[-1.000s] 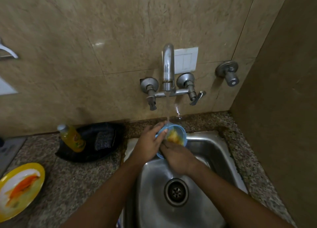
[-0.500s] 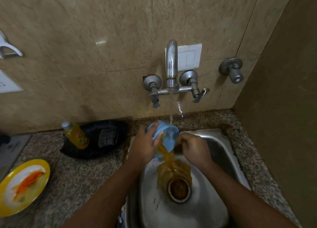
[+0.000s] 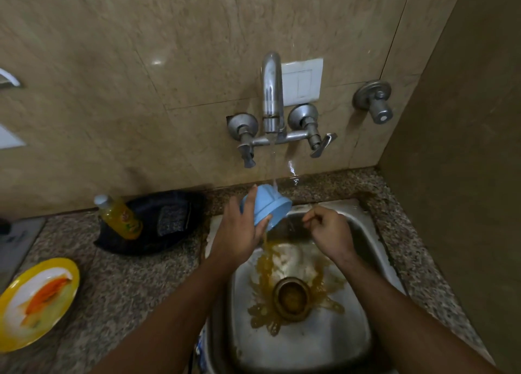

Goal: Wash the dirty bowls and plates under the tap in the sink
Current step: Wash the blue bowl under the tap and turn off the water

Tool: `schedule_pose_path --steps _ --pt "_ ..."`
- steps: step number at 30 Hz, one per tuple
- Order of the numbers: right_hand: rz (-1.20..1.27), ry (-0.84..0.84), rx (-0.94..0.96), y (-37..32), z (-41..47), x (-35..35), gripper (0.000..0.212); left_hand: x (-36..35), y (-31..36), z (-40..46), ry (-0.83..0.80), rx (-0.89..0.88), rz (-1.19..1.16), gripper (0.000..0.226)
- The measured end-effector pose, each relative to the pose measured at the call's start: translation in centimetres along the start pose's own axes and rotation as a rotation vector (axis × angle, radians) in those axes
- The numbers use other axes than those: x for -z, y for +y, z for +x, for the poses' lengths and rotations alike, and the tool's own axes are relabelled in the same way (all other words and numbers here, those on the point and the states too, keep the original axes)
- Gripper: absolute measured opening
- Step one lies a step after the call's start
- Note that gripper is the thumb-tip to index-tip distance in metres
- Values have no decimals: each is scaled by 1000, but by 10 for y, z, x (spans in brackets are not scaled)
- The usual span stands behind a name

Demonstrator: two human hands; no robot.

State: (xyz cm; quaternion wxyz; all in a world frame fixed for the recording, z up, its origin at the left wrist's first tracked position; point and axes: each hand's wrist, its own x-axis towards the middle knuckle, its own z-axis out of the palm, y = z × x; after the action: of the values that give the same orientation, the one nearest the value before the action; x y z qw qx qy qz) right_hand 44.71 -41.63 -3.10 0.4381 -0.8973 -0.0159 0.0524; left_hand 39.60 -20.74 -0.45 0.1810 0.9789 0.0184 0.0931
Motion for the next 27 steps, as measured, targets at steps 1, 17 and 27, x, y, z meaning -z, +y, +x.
schedule_pose_path --steps 1,17,27 --pt "-1 3 -3 0 0 -1 20 0 2 2 4 14 -35 70" --pt "-38 -37 314 -29 1 -17 27 -6 16 27 -33 279 -567 51" --pt "-613 -413 551 -47 13 -45 20 -4 2 24 -124 207 -716 38"
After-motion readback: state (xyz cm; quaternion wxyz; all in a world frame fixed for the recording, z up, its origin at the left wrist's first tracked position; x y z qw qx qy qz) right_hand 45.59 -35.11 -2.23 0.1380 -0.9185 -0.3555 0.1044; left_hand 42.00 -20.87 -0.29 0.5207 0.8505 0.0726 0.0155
